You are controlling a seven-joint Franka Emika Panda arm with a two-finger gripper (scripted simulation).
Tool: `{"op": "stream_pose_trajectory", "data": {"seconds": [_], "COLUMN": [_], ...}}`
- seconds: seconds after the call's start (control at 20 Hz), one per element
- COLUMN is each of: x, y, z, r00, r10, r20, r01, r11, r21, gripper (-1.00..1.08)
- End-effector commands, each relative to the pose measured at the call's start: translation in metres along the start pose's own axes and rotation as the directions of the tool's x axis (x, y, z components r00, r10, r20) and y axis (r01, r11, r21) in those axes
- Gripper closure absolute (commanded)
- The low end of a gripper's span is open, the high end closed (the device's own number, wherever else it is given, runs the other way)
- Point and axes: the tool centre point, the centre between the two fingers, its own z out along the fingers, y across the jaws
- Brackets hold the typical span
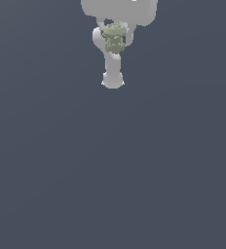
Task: Pick up the object and move it to a goal position.
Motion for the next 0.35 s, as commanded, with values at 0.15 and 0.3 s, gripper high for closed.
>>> {"op": "stream_pose_trajectory", "data": {"seconds": [0.15,0.3], "x": [-0.0025,-0.0027], "y": [-0.0013,-0.0015], "z": [-0.0151,-0.0170], "r00": [1.000,1.000], "r10": [0.000,0.000], "r20": [0.001,0.001], "r01": [0.000,0.000], "r11": [1.000,1.000], "r21": [-0.001,-0.001], "gripper": [1.08,1.08]}}
